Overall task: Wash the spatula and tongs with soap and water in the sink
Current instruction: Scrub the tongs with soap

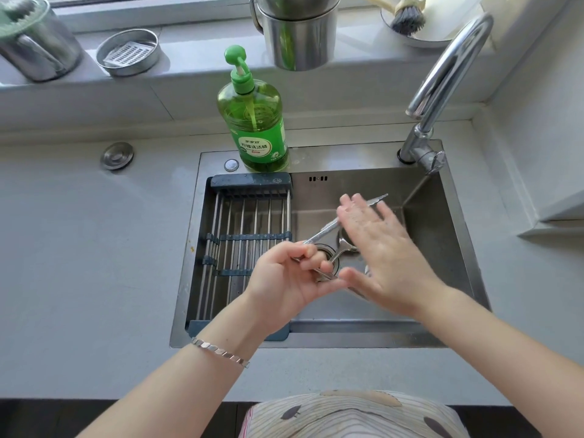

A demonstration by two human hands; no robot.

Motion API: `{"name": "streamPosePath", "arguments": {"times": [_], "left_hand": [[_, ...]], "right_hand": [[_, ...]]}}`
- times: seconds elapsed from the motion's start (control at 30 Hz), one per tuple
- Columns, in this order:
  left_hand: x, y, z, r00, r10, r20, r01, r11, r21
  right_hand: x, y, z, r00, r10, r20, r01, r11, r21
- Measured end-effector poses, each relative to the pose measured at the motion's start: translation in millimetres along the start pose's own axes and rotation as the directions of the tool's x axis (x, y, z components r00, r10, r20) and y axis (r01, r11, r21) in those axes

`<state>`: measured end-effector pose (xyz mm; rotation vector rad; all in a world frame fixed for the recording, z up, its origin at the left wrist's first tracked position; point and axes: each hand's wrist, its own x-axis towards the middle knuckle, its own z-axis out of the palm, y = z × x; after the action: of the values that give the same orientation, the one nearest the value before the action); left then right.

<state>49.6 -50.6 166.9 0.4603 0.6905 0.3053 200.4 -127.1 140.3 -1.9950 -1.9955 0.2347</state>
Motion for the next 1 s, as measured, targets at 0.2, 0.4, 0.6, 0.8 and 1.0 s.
{"name": "streamPosePath", "arguments": {"times": [0.2,0.4,0.6,0.8,1.0], "left_hand": [[2,0,-3,0.997,0.047,-0.061,-0.029,0.964,0.263],[5,-1,-26,0.857,0.238,0.456,-0.339,-0.406,0.849],[10,-1,-28,0.772,0.231,0.592,-0.378,-0.582,0.720],[5,-2,-31,0.784,0.184,0.593,-0.373,-0.623,0.687],[7,0,-35,0.760,0.023,0.649,-0.406,-0.764,0.502]], "right_hand": [[-2,-2,2,0.999,-0.046,0.025,0.045,0.999,0.007],[-14,-18,12,0.989,-0.112,0.101,0.091,0.978,0.189],[-18,1,13,0.995,0.051,0.084,-0.066,0.981,0.185],[-23,1,26,0.993,0.115,-0.021,-0.099,0.925,0.368],[-5,19,13,0.547,0.692,0.471,-0.522,-0.159,0.838]]}}
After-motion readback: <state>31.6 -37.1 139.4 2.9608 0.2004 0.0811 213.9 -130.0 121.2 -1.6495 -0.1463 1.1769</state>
